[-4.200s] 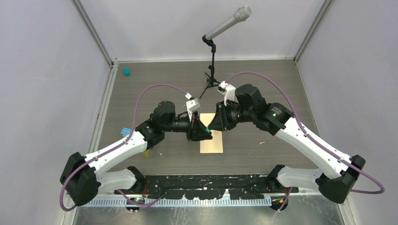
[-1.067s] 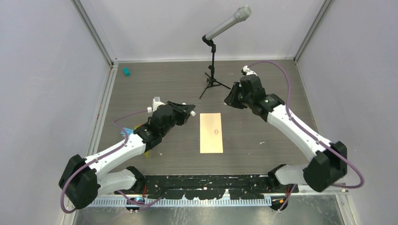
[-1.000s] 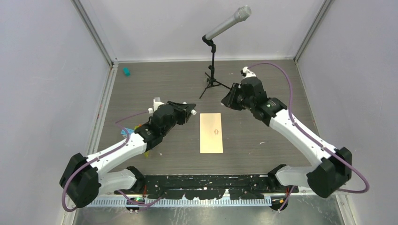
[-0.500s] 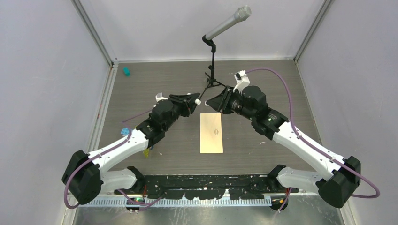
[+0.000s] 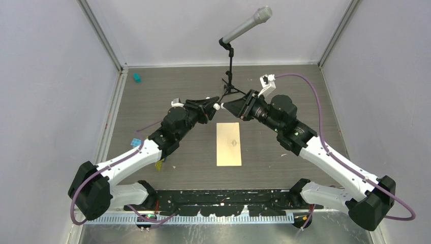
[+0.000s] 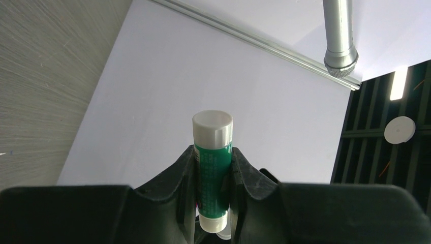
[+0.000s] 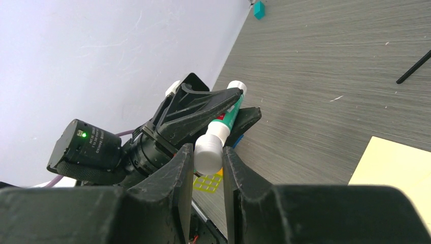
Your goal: Place the letter into the envelope and seal it
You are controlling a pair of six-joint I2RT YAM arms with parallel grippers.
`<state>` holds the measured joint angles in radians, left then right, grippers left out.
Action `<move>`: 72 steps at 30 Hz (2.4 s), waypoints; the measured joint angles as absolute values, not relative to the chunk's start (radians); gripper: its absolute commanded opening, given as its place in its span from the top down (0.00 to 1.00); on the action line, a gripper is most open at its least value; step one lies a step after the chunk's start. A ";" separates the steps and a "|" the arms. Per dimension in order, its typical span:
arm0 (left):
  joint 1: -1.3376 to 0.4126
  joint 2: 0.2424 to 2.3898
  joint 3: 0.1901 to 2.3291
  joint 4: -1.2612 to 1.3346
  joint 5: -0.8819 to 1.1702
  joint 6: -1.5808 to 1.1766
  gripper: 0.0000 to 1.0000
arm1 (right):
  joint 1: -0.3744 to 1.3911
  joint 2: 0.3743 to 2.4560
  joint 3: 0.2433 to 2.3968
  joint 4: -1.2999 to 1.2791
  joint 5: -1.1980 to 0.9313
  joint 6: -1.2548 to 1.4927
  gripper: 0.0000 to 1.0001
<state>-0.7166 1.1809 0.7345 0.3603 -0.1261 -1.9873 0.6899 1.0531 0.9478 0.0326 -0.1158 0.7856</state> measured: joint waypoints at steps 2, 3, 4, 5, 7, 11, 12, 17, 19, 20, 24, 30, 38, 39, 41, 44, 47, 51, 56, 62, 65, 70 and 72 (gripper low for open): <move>-0.717 1.184 0.735 0.368 -0.119 -1.993 1.00 | 0.690 1.053 0.944 0.040 -0.118 0.789 0.95; -0.717 1.185 0.735 0.372 -0.115 -1.998 1.00 | 0.690 1.053 0.941 0.044 -0.119 0.791 0.95; -0.717 1.186 0.735 0.374 -0.112 -2.002 1.00 | 0.690 1.053 0.938 0.049 -0.121 0.793 0.95; -0.717 1.187 0.735 0.378 -0.109 -2.007 1.00 | 0.690 1.053 0.934 0.052 -0.124 0.794 0.95; -0.717 1.188 0.735 0.384 -0.103 -2.013 1.00 | 0.690 1.053 0.929 0.062 -0.129 0.799 0.95; -0.717 1.192 0.735 0.405 -0.089 -2.021 1.00 | 0.690 1.053 0.918 0.081 -0.136 0.809 0.95; -0.717 1.193 0.735 0.408 -0.085 -2.025 1.00 | 0.690 1.053 0.917 0.084 -0.137 0.811 0.95; -0.717 1.193 0.735 0.416 -0.076 -2.036 1.00 | 0.690 1.053 0.916 0.097 -0.142 0.817 0.95; -0.717 1.194 0.735 0.416 -0.073 -2.038 1.00 | 0.690 1.053 0.916 0.101 -0.144 0.819 0.95; -0.717 1.194 0.735 0.418 -0.070 -2.039 1.00 | 0.690 1.053 0.916 0.103 -0.145 0.819 0.95; -0.717 1.196 0.735 0.435 -0.062 -2.041 1.00 | 0.690 1.056 0.916 0.105 -0.149 0.820 0.96; -0.717 1.198 0.735 0.440 -0.058 -2.042 1.00 | 0.690 1.061 0.916 0.105 -0.151 0.820 0.96; -0.717 1.198 0.735 0.449 -0.059 -2.042 1.00 | 0.690 1.063 0.916 0.105 -0.157 0.820 0.97; -0.717 1.198 0.735 0.449 -0.059 -2.042 1.00 | 0.690 1.065 0.916 0.106 -0.159 0.820 0.97; -0.717 1.198 0.735 0.445 -0.059 -2.040 1.00 | 0.690 1.068 0.916 0.109 -0.159 0.820 0.98; -0.719 1.198 0.735 0.430 -0.072 -2.034 1.00 | 0.694 1.068 0.915 0.109 -0.156 0.819 0.98; -0.725 1.198 0.746 0.405 -0.085 -2.028 1.00 | 0.702 1.068 0.912 0.109 -0.143 0.818 0.99; -0.736 1.196 0.763 0.374 -0.109 -2.008 1.00 | 0.716 1.072 0.912 0.109 -0.115 0.812 0.99; -0.747 1.186 0.774 0.324 -0.140 -1.988 1.00 | 0.736 1.072 0.912 0.100 -0.075 0.787 0.99; -0.765 1.174 0.793 0.257 -0.187 -1.955 1.00 | 0.773 1.072 0.912 0.088 -0.007 0.751 0.99; -0.773 1.174 0.801 0.230 -0.210 -1.947 1.00 | 0.794 1.071 0.912 0.081 0.033 0.731 0.99; -0.783 1.174 0.803 0.210 -0.229 -1.939 1.00 | 0.825 1.071 0.911 0.071 0.094 0.699 0.99; -0.787 1.174 0.806 0.204 -0.237 -1.933 1.00 | 0.840 1.071 0.911 0.067 0.121 0.685 0.99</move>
<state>-0.7872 1.1736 0.8062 0.2035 -0.2375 -1.9331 0.8398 1.0714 0.9112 0.0673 0.1207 0.6846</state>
